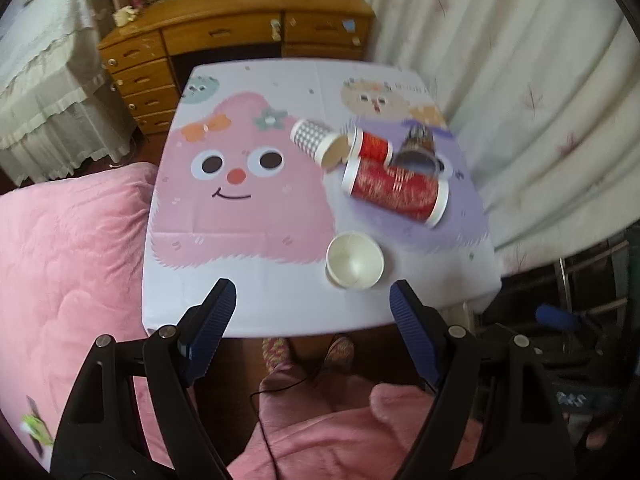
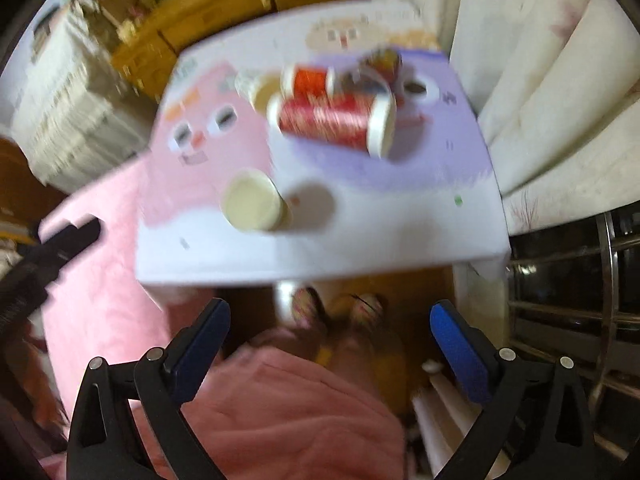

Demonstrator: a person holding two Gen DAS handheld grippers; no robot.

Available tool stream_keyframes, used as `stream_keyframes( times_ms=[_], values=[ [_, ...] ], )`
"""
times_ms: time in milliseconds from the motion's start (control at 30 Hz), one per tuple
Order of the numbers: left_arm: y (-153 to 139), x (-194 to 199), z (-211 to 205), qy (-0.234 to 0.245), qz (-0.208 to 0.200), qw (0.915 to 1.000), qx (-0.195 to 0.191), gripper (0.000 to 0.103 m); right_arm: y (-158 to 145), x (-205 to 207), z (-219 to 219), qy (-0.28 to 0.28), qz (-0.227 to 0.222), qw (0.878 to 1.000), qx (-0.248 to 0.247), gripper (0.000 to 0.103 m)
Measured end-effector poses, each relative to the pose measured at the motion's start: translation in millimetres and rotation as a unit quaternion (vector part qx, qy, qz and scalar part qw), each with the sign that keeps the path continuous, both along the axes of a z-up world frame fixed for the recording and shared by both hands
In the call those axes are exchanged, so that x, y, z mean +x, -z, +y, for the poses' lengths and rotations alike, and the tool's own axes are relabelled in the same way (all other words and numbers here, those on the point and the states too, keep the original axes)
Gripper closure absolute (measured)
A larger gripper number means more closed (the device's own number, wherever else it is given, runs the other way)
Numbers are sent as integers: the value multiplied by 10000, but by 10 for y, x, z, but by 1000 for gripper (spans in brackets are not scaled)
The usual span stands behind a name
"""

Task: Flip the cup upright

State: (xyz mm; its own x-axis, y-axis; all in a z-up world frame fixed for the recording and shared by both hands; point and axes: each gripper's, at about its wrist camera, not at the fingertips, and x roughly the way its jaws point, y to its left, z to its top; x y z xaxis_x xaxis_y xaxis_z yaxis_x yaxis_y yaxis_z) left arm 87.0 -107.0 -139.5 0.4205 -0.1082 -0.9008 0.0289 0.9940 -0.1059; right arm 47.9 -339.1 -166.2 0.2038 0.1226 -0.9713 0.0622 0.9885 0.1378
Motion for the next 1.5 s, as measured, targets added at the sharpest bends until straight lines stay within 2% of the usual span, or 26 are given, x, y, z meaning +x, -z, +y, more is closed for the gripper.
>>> stream_keyframes(
  times_ms=[133, 367, 500, 567, 700, 933, 1500],
  values=[
    [-139, -127, -91, -122, -393, 9990, 160, 26, -372, -32, 71, 159, -642, 9974, 283, 1],
    [-316, -313, -132, -284, -1027, 9923, 626, 26, -764, -164, 318, -122, -1685, 9856, -97, 1],
    [-352, -383, -94, -408, -1197, 9893, 731, 25, -887, -249, 401, -114, -2163, 9757, -323, 0],
    [-372, -406, -68, -463, -1299, 9873, 786, 18, -902, -270, 406, -66, -2337, 9714, -413, 0],
    [-413, -401, -52, -473, -1451, 9846, 850, 14, -916, -257, 456, -116, -2398, 9702, -336, 0],
    [-422, -345, -17, -522, -1397, 9860, 750, 6, -921, -198, 523, -243, -2512, 9669, -387, 0],
    [-242, -200, 92, -416, -1222, 9903, 514, 6, -856, -142, 497, -155, -2449, 9688, -338, 0]
  ],
)
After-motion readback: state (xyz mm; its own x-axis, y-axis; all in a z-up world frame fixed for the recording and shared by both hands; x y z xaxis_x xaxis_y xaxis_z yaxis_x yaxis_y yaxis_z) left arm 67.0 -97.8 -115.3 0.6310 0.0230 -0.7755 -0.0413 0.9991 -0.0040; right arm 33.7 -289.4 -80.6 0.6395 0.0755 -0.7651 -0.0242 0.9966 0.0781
